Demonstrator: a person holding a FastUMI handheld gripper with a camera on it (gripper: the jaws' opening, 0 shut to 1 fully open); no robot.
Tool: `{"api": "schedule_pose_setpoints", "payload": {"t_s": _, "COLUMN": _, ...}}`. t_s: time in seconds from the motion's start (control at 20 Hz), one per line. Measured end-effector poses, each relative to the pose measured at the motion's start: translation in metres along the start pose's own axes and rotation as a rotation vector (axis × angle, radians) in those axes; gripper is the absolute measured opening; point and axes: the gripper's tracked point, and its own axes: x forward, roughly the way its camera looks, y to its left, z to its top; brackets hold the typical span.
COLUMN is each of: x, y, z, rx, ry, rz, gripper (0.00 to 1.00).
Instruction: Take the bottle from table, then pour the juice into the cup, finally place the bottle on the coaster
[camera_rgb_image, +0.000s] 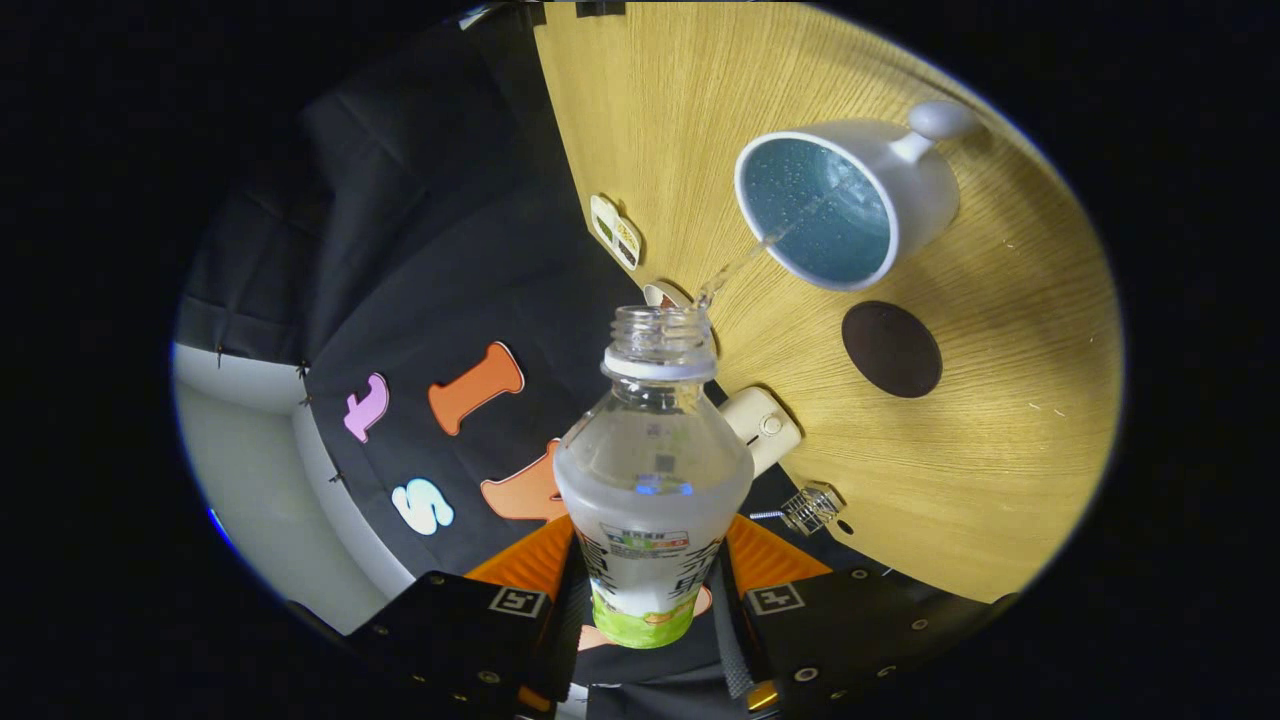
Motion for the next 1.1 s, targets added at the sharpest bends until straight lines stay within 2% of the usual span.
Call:
{"api": "schedule_pose_setpoints", "payload": {"t_s": 0.1, "x": -0.001, "y": 0.001, "z": -0.001, "rx": -0.004, "ry": 0.010, "rz": 0.015, "gripper": 0.58}}
{"api": "schedule_pose_setpoints", "payload": {"t_s": 0.3, "x": 0.004, "y": -0.023, "z": 0.006, "rx": -0.203, "ry": -0.015, "rz": -0.057, "gripper": 0.58}}
{"api": "schedule_pose_setpoints", "payload": {"t_s": 0.45, "x": 0.006, "y": -0.028, "z": 0.012, "rx": -0.448, "ry": -0.028, "rz": -0.093, "gripper": 0.58}}
{"api": "schedule_pose_setpoints", "payload": {"t_s": 0.65, "x": 0.009, "y": -0.034, "z": 0.014, "rx": -0.762, "ry": -0.036, "rz": -0.186, "gripper": 0.58}}
{"api": "schedule_pose_setpoints", "payload": {"t_s": 0.95, "x": 0.028, "y": -0.020, "z": -0.015, "rx": -1.199, "ry": -0.004, "rz": -0.178, "gripper": 0.58}}
{"api": "schedule_pose_setpoints", "payload": {"t_s": 1.1, "x": 0.039, "y": -0.027, "z": -0.006, "rx": -1.470, "ry": -0.039, "rz": -0.235, "gripper": 0.58}}
